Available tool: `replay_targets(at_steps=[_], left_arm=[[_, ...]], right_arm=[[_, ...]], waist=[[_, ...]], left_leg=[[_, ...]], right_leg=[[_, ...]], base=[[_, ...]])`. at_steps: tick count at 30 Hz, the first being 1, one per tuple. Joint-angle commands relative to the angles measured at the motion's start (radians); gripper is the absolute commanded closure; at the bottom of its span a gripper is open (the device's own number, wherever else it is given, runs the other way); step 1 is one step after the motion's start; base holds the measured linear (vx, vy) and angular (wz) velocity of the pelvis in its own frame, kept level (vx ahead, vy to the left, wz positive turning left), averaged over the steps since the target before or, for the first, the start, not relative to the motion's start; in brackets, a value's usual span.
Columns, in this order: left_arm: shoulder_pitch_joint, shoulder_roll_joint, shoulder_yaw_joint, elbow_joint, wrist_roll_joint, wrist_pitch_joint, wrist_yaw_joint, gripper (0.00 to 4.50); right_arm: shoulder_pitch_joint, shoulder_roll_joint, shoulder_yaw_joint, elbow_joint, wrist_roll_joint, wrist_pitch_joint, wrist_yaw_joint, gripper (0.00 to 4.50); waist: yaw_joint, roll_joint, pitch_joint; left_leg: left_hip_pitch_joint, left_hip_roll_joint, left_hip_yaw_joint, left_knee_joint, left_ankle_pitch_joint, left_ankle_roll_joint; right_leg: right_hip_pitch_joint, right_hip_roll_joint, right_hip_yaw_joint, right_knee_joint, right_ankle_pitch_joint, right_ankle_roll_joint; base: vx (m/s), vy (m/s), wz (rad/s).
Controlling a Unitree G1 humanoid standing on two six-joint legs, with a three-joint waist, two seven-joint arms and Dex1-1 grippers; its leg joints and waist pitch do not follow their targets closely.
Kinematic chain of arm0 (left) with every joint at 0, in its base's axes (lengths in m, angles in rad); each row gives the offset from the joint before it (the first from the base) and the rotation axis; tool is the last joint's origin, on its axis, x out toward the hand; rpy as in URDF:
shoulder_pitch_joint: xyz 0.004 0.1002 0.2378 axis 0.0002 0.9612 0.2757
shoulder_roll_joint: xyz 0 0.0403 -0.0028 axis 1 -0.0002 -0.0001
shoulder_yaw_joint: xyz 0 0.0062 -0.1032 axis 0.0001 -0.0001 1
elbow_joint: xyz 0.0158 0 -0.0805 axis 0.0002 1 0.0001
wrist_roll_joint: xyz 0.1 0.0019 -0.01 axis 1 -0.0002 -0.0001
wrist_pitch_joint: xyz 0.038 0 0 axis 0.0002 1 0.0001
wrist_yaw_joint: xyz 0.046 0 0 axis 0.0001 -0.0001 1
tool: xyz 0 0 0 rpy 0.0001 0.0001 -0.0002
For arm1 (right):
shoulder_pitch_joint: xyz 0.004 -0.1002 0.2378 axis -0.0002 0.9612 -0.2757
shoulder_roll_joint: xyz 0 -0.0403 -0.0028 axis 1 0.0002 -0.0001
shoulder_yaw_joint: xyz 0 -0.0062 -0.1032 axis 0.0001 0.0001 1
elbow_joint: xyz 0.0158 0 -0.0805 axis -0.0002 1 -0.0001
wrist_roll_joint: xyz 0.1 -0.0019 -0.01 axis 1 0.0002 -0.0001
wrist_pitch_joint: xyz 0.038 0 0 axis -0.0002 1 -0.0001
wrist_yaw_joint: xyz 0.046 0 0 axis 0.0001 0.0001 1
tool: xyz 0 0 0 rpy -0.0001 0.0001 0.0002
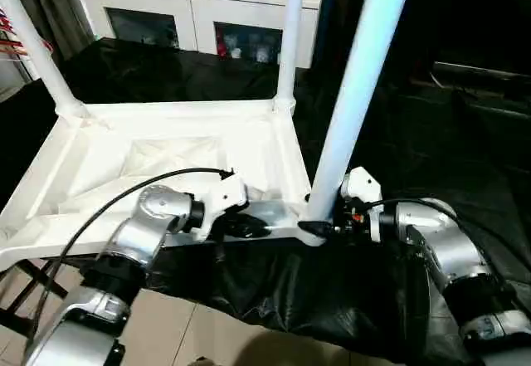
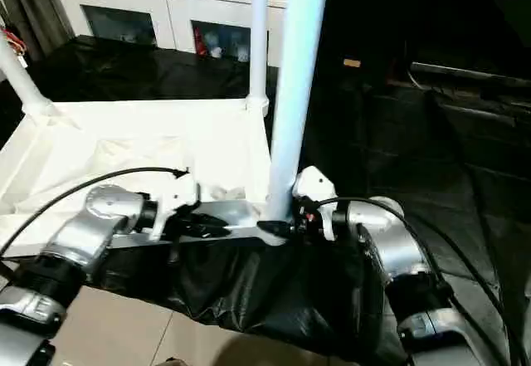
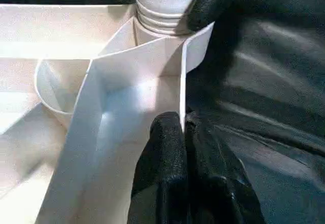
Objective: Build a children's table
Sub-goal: Rotate leg to tighten
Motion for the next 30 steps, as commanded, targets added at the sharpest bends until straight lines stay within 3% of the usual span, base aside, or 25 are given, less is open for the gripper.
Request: replay_targets(at_steps=[1,7,14,15,19,24,30], left_arm=[[-0.047,-0.071,0.015,-0.018,-0.017,-0.012,0.108,4.5],[-0.103,-0.212,0.019,0.034,0.036,0.064,0.354,4.5],[-0.114,-0.263,0.006,0.047,0.063,0.059,0.421,4.5],[-0.113,-0.263,0.004,0.044,0.063,0.051,0.415,4.5],[-0.104,-0.246,0.004,0.03,0.062,0.03,0.384,4.5],[-0.081,-0.195,0.003,0.008,0.049,-0.004,0.308,4.5],[-0.055,-0.117,0.004,-0.02,0.013,-0.041,0.164,4.5]], right_arm=[[0.015,0.068,0.052,0.019,-0.021,0.007,-0.074,1.98],[-0.046,0.263,-0.003,0.15,-0.067,0.067,-0.484,1.99],[-0.101,0.348,-0.033,0.196,-0.053,0.065,-0.555,1.99],[-0.101,0.352,-0.039,0.197,-0.048,0.056,-0.552,1.64],[-0.101,0.339,-0.052,0.193,-0.039,0.041,-0.536,1.27],[-0.091,0.27,-0.061,0.146,-0.026,0.046,-0.448,0.88],[-0.081,0.123,-0.035,0.077,-0.015,0.057,-0.228,0.47]], waist=[[-0.006,-0.009,-0.07],[-0.02,-0.005,-0.066],[-0.025,-0.002,-0.069],[-0.025,-0.004,-0.068],[-0.025,-0.002,-0.067],[-0.027,-0.002,-0.069],[-0.02,-0.002,-0.073]], left_leg=[[0.017,0.049,-0.031,-0.067,-0.188,0.032],[0.026,0.048,-0.033,-0.071,-0.222,0.006],[0.019,0.047,-0.031,-0.069,-0.204,0.032],[0.019,0.047,-0.03,-0.069,-0.205,0.035],[0.02,0.048,-0.031,-0.071,-0.216,0.035],[0.015,0.047,-0.031,-0.07,-0.202,0.045],[0.011,0.047,-0.029,-0.064,-0.164,0.069]], right_leg=[[0.048,-0.098,0.061,-0.092,-0.324,-0.148],[0.043,-0.098,0.061,-0.099,-0.367,-0.145],[0.049,-0.099,0.065,-0.094,-0.29,-0.155],[0.049,-0.099,0.065,-0.094,-0.288,-0.156],[0.048,-0.1,0.065,-0.097,-0.313,-0.152],[0.053,-0.099,0.066,-0.093,-0.269,-0.159],[0.058,-0.097,0.063,-0.085,-0.219,-0.174]], base=[[0.0,0.0,0.0],[0.0,0.0,0.0],[0.0,0.0,0.0],[0.0,0.0,0.0],[0.0,0.0,0.0],[0.0,0.0,0.0],[0.0,0.0,0.0]])
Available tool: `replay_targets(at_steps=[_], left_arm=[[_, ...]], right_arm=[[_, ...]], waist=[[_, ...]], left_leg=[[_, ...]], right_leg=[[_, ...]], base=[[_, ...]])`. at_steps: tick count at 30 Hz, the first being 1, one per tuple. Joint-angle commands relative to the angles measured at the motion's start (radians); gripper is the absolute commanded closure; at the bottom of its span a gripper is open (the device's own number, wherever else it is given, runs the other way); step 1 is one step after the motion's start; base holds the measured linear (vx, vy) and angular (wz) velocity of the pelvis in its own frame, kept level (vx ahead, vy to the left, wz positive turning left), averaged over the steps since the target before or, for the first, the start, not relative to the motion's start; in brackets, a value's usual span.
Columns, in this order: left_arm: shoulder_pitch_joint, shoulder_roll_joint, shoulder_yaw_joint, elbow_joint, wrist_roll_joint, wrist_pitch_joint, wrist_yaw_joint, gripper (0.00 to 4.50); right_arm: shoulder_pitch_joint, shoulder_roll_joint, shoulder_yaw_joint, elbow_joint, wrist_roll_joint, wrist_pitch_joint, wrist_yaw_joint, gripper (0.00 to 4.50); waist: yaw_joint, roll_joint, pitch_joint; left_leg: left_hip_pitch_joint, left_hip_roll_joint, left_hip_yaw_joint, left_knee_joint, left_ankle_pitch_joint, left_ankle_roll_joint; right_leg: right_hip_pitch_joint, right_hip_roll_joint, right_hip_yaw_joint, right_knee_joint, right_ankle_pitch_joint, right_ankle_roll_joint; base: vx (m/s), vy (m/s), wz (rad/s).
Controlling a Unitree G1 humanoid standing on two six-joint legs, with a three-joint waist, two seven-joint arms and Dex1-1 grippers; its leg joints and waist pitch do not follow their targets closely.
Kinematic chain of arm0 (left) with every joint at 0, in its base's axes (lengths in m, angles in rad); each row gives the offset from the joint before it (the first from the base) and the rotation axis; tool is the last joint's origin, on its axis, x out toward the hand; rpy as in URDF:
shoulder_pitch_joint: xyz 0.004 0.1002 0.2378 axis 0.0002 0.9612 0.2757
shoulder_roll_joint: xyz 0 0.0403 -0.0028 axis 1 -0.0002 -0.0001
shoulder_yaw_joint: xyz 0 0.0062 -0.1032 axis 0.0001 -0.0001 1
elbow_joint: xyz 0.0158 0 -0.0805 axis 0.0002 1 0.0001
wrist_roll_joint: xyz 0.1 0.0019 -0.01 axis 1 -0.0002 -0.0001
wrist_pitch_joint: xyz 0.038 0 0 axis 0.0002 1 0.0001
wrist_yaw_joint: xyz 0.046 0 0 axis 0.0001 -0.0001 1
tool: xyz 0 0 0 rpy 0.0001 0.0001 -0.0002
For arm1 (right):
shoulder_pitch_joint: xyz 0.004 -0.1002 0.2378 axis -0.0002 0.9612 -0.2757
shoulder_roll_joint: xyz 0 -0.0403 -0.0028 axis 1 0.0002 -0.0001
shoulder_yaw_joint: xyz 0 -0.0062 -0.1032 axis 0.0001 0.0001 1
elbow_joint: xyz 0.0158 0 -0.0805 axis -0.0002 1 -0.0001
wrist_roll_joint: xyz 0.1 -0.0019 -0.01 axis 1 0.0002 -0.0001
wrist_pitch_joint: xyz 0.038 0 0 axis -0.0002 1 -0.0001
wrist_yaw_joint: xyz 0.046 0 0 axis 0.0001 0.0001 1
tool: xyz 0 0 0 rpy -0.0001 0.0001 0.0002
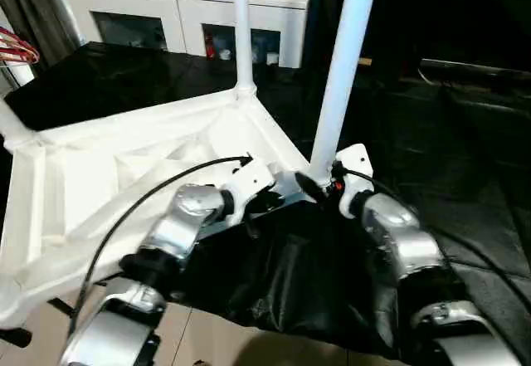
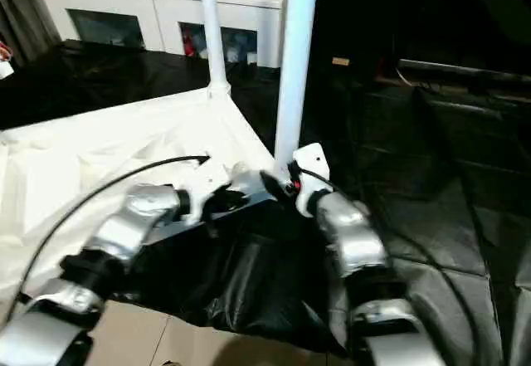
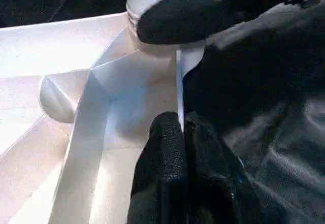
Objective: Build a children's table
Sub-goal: Rotate leg to tighten
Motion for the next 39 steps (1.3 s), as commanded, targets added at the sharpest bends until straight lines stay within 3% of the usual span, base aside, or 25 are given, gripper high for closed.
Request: replay_targets(at_steps=[1,7,12,15,22,28,33,34,37,38,39], left_arm=[[-0.006,-0.005,-0.011,-0.074,-0.061,-0.077,-0.086,4.5],[0.014,0.062,-0.021,-0.108,-0.104,-0.075,-0.248,4.5],[0.025,0.114,-0.023,-0.108,-0.127,-0.071,-0.344,4.5],[0.031,0.126,-0.021,-0.12,-0.142,-0.058,-0.374,4.5],[0.046,0.145,-0.025,-0.146,-0.158,-0.029,-0.42,4.5],[0.047,0.137,-0.018,-0.147,-0.16,-0.03,-0.411,4.5],[0.026,0.078,-0.009,-0.109,-0.107,-0.017,-0.238,4.5],[0.021,0.066,-0.009,-0.101,-0.099,-0.015,-0.208,4.5],[-0.001,0.001,-0.009,-0.072,-0.061,0.024,-0.072,4.5],[-0.002,-0.003,-0.009,-0.07,-0.06,0.027,-0.064,4.5],[-0.019,-0.046,-0.007,-0.05,-0.045,0.047,0.01,4.5]], right_arm=[[0.009,-0.022,0.054,-0.044,0.023,0.007,0.124,0.47],[0.048,-0.15,0.1,-0.125,0.054,0.01,0.388,0.47],[0.064,-0.222,0.128,-0.158,0.082,0.014,0.542,0.63],[0.067,-0.236,0.14,-0.167,0.082,0.02,0.561,0.98],[0.072,-0.24,0.147,-0.17,0.085,0.022,0.59,1.64],[0.09,-0.232,0.152,-0.175,0.094,0.035,0.594,1.89],[0.108,-0.142,0.136,-0.146,0.056,0.015,0.42,1.91],[0.106,-0.123,0.134,-0.133,0.044,0.013,0.374,1.91],[0.081,-0.023,0.118,-0.053,-0.004,0.009,0.139,1.91],[0.079,-0.016,0.116,-0.049,-0.005,0.01,0.126,1.92],[0.059,0.05,0.102,-0.006,-0.017,0.018,-0.003,1.96]], waist=[[0.005,-0.005,-0.071],[0.027,-0.004,-0.072],[0.03,-0.007,-0.069],[0.031,-0.011,-0.07],[0.03,-0.008,-0.071],[0.03,-0.01,-0.069],[0.024,-0.01,-0.067],[0.022,-0.012,-0.068],[0.011,-0.009,-0.063],[0.002,-0.011,-0.06],[0.001,-0.013,-0.062]], left_leg=[[0.013,0.05,-0.028,-0.06,-0.167,0.073],[0.014,0.056,-0.025,-0.058,-0.165,0.083],[0.014,0.055,-0.026,-0.06,-0.181,0.072],[0.012,0.053,-0.026,-0.059,-0.171,0.07],[0.013,0.054,-0.025,-0.059,-0.16,0.074],[0.013,0.052,-0.026,-0.059,-0.171,0.067],[0.016,0.052,-0.027,-0.06,-0.183,0.052],[0.015,0.049,-0.03,-0.062,-0.19,0.044],[0.02,0.05,-0.03,-0.065,-0.216,0.029],[0.02,0.045,-0.031,-0.066,-0.236,0.017],[0.023,0.045,-0.032,-0.065,-0.238,0.013]], right_leg=[[0.055,-0.096,0.064,-0.084,-0.215,-0.176],[0.053,-0.096,0.063,-0.08,-0.208,-0.181],[0.051,-0.097,0.062,-0.085,-0.26,-0.17],[0.052,-0.097,0.062,-0.083,-0.262,-0.167],[0.049,-0.095,0.062,-0.081,-0.245,-0.177],[0.05,-0.096,0.062,-0.087,-0.281,-0.161],[0.044,-0.096,0.062,-0.09,-0.3,-0.16],[0.051,-0.099,0.059,-0.093,-0.329,-0.151],[0.042,-0.095,0.06,-0.097,-0.354,-0.147],[0.045,-0.096,0.057,-0.103,-0.4,-0.138],[0.046,-0.099,0.057,-0.104,-0.415,-0.132]], base=[[0.0,0.0,0.0],[0.0,0.0,0.0],[0.0,0.0,0.0],[0.0,0.0,0.0],[0.0,0.0,0.0],[0.0,0.0,0.0],[0.0,0.0,0.0],[0.0,0.0,0.0],[0.0,0.0,0.0],[0.0,0.0,0.0],[0.0,0.0,0.0]])
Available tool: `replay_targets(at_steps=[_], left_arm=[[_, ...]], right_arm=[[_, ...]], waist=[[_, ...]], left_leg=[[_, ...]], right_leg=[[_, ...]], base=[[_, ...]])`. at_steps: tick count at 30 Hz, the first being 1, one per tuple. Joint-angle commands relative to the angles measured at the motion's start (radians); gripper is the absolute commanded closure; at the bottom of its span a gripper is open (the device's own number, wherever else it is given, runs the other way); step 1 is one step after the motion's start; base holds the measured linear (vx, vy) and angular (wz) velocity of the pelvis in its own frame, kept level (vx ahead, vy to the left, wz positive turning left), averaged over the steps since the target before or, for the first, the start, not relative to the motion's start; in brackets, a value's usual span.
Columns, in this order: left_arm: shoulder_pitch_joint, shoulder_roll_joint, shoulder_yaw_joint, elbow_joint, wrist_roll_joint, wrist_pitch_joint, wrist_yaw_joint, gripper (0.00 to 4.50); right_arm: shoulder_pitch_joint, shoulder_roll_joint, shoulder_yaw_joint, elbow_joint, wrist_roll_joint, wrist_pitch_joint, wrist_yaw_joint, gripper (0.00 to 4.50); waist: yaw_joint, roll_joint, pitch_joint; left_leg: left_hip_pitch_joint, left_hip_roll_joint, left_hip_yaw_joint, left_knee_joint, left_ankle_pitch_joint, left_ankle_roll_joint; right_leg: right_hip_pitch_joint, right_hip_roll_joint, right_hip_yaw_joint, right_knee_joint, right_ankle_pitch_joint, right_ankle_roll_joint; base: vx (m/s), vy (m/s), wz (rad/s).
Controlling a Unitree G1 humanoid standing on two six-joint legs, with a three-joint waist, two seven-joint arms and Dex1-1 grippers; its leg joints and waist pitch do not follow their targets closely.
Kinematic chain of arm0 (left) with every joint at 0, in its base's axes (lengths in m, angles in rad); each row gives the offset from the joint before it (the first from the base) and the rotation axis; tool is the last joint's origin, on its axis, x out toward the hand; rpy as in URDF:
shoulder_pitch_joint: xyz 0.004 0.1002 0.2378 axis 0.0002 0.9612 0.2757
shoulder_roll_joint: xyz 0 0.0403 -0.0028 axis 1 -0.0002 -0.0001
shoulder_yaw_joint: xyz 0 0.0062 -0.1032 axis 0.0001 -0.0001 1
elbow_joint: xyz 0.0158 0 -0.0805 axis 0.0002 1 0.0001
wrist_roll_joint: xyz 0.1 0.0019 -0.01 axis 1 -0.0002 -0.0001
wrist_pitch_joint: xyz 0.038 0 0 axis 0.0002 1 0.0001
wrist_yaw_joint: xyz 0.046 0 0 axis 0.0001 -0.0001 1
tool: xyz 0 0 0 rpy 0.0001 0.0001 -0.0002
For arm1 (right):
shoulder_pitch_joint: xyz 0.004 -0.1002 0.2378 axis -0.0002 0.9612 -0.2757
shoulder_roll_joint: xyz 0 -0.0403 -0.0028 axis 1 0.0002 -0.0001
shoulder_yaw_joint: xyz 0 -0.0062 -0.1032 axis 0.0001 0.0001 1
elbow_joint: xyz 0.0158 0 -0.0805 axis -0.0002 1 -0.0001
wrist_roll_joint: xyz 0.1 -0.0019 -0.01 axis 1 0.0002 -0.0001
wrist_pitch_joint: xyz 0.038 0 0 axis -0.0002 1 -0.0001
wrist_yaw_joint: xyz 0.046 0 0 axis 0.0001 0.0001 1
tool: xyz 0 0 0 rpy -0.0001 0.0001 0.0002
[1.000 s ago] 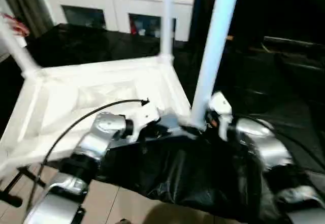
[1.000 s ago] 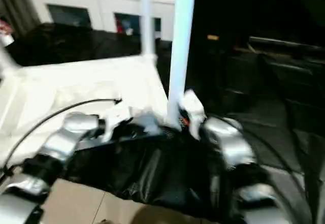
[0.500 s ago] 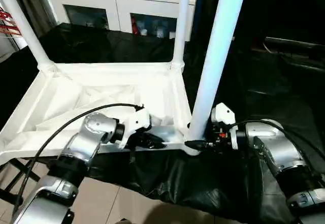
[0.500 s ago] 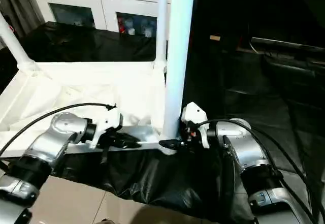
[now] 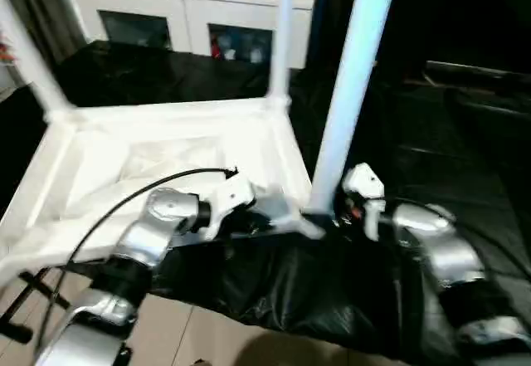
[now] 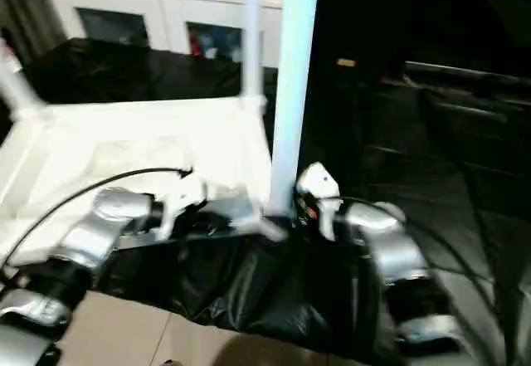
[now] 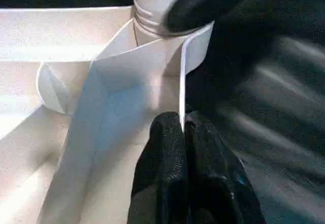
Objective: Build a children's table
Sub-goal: Rotate leg to tighten
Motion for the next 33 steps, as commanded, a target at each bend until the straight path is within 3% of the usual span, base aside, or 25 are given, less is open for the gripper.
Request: replay_targets(at_steps=[1,4,8,11,13,18,21,25,29,33], left_arm=[[-0.054,-0.095,-0.008,-0.009,-0.008,0.012,0.117,4.5],[-0.08,-0.154,-0.002,0.019,0.011,0.032,0.224,4.5],[-0.09,-0.189,-0.007,0.023,0.017,0.037,0.254,4.5],[-0.088,-0.189,-0.007,0.019,0.019,0.012,0.24,4.5],[-0.082,-0.181,-0.01,0.011,0.014,-0.005,0.222,4.5],[-0.051,-0.146,-0.02,-0.021,0.004,-0.017,0.162,4.5],[-0.027,-0.109,-0.016,-0.043,-0.006,-0.026,0.103,4.5],[0.002,-0.056,-0.014,-0.078,-0.05,-0.054,-0.028,4.5],[0.021,-0.025,-0.019,-0.108,-0.089,-0.045,-0.133,4.5],[0.027,0.022,-0.031,-0.115,-0.092,-0.039,-0.21,4.5]], right_arm=[[-0.007,0.109,0.06,0.062,-0.03,0.024,-0.127,1.98],[-0.044,0.2,0.039,0.11,-0.049,0.039,-0.273,1.98],[-0.07,0.246,0.054,0.127,-0.056,0.007,-0.275,1.98],[-0.071,0.243,0.04,0.115,-0.038,-0.023,-0.238,1.3],[-0.066,0.233,0.035,0.102,-0.028,-0.022,-0.22,1.27],[-0.055,0.16,0.026,0.074,-0.022,-0.028,-0.157,0.79],[-0.043,0.079,0.024,0.039,-0.009,-0.019,-0.057,0.5],[-0.014,-0.036,0.051,-0.036,0.024,-0.003,0.148,0.5],[-0.002,-0.088,0.067,-0.065,0.037,0.003,0.248,0.5],[0.006,-0.145,0.078,-0.077,0.046,0.005,0.364,0.5]], waist=[[-0.006,-0.007,-0.059],[-0.015,-0.004,-0.06],[-0.014,-0.005,-0.064],[-0.011,-0.008,-0.065],[-0.01,-0.007,-0.066],[-0.01,-0.008,-0.065],[-0.006,-0.007,-0.068],[0.001,-0.009,-0.068],[0.005,-0.007,-0.063],[0.008,-0.006,-0.065]], left_leg=[[0.022,0.045,-0.034,-0.069,-0.251,0.007],[0.024,0.046,-0.034,-0.07,-0.265,0.009],[0.017,0.047,-0.033,-0.07,-0.237,0.024],[0.014,0.046,-0.029,-0.068,-0.216,0.04],[0.015,0.047,-0.03,-0.069,-0.211,0.043],[0.013,0.047,-0.03,-0.069,-0.214,0.048],[0.008,0.048,-0.028,-0.065,-0.185,0.067],[0.004,0.048,-0.026,-0.062,-0.164,0.094],[0.011,0.051,-0.027,-0.066,-0.203,0.075],[0.012,0.053,-0.027,-0.065,-0.211,0.069]], right_leg=[[0.036,-0.1,0.058,-0.109,-0.437,-0.135],[0.034,-0.098,0.06,-0.111,-0.438,-0.127],[0.042,-0.098,0.064,-0.1,-0.343,-0.148],[0.045,-0.1,0.065,-0.098,-0.312,-0.158],[0.044,-0.098,0.065,-0.096,-0.306,-0.158],[0.047,-0.099,0.065,-0.095,-0.297,-0.164],[0.05,-0.099,0.066,-0.089,-0.249,-0.171],[0.053,-0.096,0.065,-0.086,-0.217,-0.175],[0.044,-0.097,0.062,-0.096,-0.326,-0.159],[0.044,-0.096,0.063,-0.093,-0.322,-0.159]], base=[[0.0,0.0,0.0],[0.0,0.0,0.0],[0.0,0.0,0.0],[0.0,0.0,0.0],[0.0,0.0,0.0],[0.0,0.0,0.0],[0.0,0.0,0.0],[0.0,0.0,0.0],[0.0,0.0,0.0],[0.0,0.0,0.0]])
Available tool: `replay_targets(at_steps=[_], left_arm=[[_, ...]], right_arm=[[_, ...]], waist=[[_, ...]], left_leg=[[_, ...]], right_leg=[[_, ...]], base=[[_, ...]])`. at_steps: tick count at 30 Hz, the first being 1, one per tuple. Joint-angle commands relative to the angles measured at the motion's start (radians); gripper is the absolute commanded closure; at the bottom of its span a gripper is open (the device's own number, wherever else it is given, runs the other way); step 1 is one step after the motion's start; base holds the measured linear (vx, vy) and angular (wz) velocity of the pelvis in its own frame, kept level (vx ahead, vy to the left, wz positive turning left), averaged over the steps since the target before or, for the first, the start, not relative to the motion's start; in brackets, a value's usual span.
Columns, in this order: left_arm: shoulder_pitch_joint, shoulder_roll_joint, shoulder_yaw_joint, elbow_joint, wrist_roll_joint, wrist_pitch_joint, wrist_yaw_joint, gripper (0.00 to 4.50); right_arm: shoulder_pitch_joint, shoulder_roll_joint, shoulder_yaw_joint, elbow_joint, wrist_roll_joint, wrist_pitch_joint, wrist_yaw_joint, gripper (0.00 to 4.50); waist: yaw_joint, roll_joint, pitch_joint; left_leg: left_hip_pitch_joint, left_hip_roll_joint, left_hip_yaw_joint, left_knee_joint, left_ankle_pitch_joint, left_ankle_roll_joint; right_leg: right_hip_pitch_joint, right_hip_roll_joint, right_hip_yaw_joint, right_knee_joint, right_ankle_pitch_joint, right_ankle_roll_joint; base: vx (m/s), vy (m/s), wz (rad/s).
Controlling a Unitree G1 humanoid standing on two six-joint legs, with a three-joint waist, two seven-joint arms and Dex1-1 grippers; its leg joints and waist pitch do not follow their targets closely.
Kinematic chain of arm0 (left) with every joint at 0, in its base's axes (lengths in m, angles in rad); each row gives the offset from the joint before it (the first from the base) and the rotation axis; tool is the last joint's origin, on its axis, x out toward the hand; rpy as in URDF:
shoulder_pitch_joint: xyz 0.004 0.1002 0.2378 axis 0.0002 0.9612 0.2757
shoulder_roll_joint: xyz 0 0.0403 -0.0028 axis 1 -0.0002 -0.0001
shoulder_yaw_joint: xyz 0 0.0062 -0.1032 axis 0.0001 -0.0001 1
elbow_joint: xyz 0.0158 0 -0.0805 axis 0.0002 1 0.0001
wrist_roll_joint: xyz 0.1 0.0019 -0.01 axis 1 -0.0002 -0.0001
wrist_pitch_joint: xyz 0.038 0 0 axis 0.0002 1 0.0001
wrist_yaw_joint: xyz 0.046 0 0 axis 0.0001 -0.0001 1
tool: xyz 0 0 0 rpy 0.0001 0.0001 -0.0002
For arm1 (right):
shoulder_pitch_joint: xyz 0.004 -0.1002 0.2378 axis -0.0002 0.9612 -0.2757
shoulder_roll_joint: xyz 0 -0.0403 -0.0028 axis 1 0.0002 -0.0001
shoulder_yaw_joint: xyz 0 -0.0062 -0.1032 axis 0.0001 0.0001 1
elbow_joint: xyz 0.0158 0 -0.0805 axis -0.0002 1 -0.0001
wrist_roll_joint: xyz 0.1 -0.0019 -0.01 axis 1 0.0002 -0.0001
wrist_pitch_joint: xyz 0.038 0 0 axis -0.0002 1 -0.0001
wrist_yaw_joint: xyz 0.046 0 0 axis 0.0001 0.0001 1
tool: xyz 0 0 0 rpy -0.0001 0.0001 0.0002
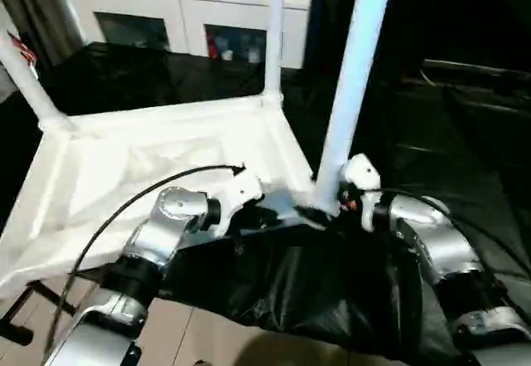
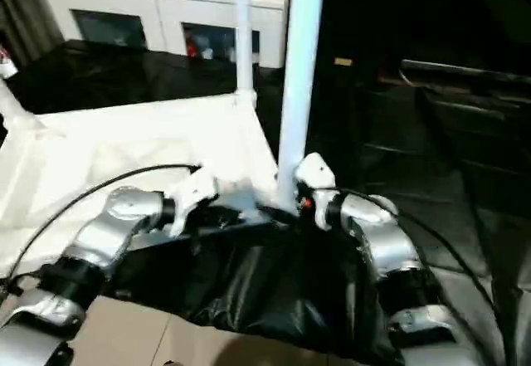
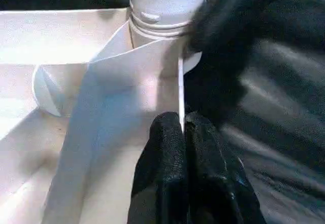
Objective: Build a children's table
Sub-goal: Rotate leg to tighten
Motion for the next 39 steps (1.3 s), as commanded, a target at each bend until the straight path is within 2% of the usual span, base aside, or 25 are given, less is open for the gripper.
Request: replay_targets(at_steps=[1,3,4,7,9,14,16,21,23,24,27,28,31,34,36,39], left_arm=[[-0.007,-0.001,-0.018,-0.049,-0.057,-0.033,-0.08,4.5],[-0.004,0.014,-0.019,-0.057,-0.064,-0.026,-0.104,4.5],[-0.001,0.03,-0.017,-0.063,-0.069,-0.027,-0.129,4.5],[0.002,0.043,-0.014,-0.066,-0.071,-0.029,-0.148,4.5],[0.004,0.051,-0.016,-0.07,-0.073,-0.026,-0.16,4.5],[0.008,0.069,-0.017,-0.08,-0.085,-0.019,-0.18,4.5],[0.009,0.07,-0.017,-0.081,-0.085,-0.019,-0.181,4.5],[0.007,0.054,-0.011,-0.072,-0.075,-0.029,-0.135,4.5],[0.0,0.035,-0.007,-0.057,-0.064,-0.036,-0.088,4.5],[-0.014,0.002,-0.002,-0.033,-0.043,-0.044,-0.009,4.5],[-0.028,-0.032,-0.001,-0.014,-0.024,-0.035,0.056,4.5],[-0.038,-0.055,0.001,-0.005,-0.014,-0.022,0.099,4.5],[-0.062,-0.106,0.001,0.014,0.01,0.013,0.201,4.5],[-0.093,-0.182,0.004,0.042,0.041,0.046,0.349,4.5],[-0.099,-0.208,0.006,0.049,0.05,0.053,0.392,4.5],[-0.105,-0.246,0.005,0.059,0.061,0.059,0.444,4.5]], right_arm=[[0.003,-0.021,0.024,-0.024,0.021,0.021,0.075,0.5],[0.007,-0.038,0.031,-0.037,0.033,0.033,0.106,0.5],[0.012,-0.059,0.04,-0.052,0.039,0.043,0.142,0.76],[0.015,-0.073,0.042,-0.058,0.044,0.052,0.168,0.89],[0.016,-0.077,0.04,-0.059,0.046,0.052,0.176,1.18],[0.022,-0.086,0.043,-0.073,0.062,0.062,0.205,1.49],[0.025,-0.087,0.045,-0.076,0.063,0.064,0.207,1.75],[0.048,-0.063,0.053,-0.089,0.049,0.055,0.182,1.88],[0.052,-0.039,0.052,-0.081,0.033,0.04,0.128,1.89],[0.047,0.011,0.045,-0.044,-0.004,0.021,-0.003,1.89],[0.034,0.055,0.04,0.003,-0.044,0.007,-0.13,1.9],[0.024,0.084,0.032,0.027,-0.051,0.01,-0.19,1.9],[0.0,0.162,-0.002,0.076,-0.052,0.033,-0.344,1.9],[-0.031,0.266,-0.035,0.129,-0.078,0.034,-0.566,1.91],[-0.041,0.298,-0.039,0.148,-0.087,0.03,-0.625,1.91],[-0.062,0.346,-0.046,0.18,-0.081,0.022,-0.679,1.91]], waist=[[0.003,-0.012,-0.064],[0.009,-0.012,-0.065],[0.013,-0.013,-0.067],[0.018,-0.012,-0.068],[0.018,-0.012,-0.067],[0.018,-0.012,-0.067],[0.018,-0.013,-0.067],[0.017,-0.014,-0.068],[0.015,-0.014,-0.067],[0.01,-0.014,-0.064],[0.006,-0.016,-0.064],[0.001,-0.013,-0.061],[-0.011,-0.015,-0.061],[-0.02,-0.013,-0.064],[-0.015,-0.013,-0.069],[-0.014,-0.013,-0.071]], left_leg=[[0.016,0.052,-0.026,-0.063,-0.207,0.072],[0.015,0.053,-0.026,-0.063,-0.194,0.075],[0.014,0.054,-0.025,-0.062,-0.184,0.075],[0.015,0.054,-0.025,-0.062,-0.172,0.078],[0.013,0.053,-0.026,-0.062,-0.173,0.075],[0.014,0.053,-0.026,-0.062,-0.173,0.074],[0.014,0.053,-0.026,-0.062,-0.171,0.074],[0.013,0.052,-0.026,-0.061,-0.169,0.071],[0.014,0.051,-0.027,-0.062,-0.175,0.065],[0.013,0.05,-0.027,-0.063,-0.181,0.057],[0.016,0.048,-0.03,-0.065,-0.199,0.041],[0.02,0.048,-0.029,-0.066,-0.217,0.037],[0.02,0.047,-0.032,-0.066,-0.234,0.027],[0.02,0.048,-0.032,-0.067,-0.211,0.019],[0.018,0.047,-0.028,-0.063,-0.181,0.032],[0.013,0.044,-0.027,-0.062,-0.153,0.049]], right_leg=[[0.047,-0.094,0.062,-0.093,-0.318,-0.164],[0.047,-0.094,0.063,-0.092,-0.307,-0.165],[0.048,-0.095,0.064,-0.088,-0.291,-0.166],[0.048,-0.095,0.063,-0.086,-0.27,-0.169],[0.048,-0.095,0.062,-0.086,-0.279,-0.166],[0.047,-0.095,0.061,-0.087,-0.287,-0.164],[0.048,-0.094,0.062,-0.088,-0.292,-0.161],[0.048,-0.094,0.061,-0.088,-0.298,-0.156],[0.046,-0.094,0.061,-0.09,-0.306,-0.152],[0.042,-0.093,0.061,-0.092,-0.317,-0.153],[0.046,-0.097,0.059,-0.099,-0.368,-0.138],[0.041,-0.095,0.06,-0.102,-0.387,-0.136],[0.042,-0.098,0.06,-0.106,-0.41,-0.129],[0.041,-0.096,0.062,-0.099,-0.357,-0.147],[0.046,-0.098,0.066,-0.092,-0.292,-0.159],[0.05,-0.098,0.065,-0.088,-0.252,-0.167]], base=[[0.0,0.0,0.0],[0.0,0.0,0.0],[0.0,0.0,0.0],[0.0,0.0,0.0],[0.0,0.0,0.0],[0.0,0.0,0.0],[0.0,0.0,0.0],[0.0,0.0,0.0],[0.0,0.0,0.0],[0.0,0.0,0.0],[0.0,0.0,0.0],[0.0,0.0,0.0],[0.0,0.0,0.0],[0.0,0.0,0.0],[0.0,0.0,0.0],[0.0,0.0,0.0]])
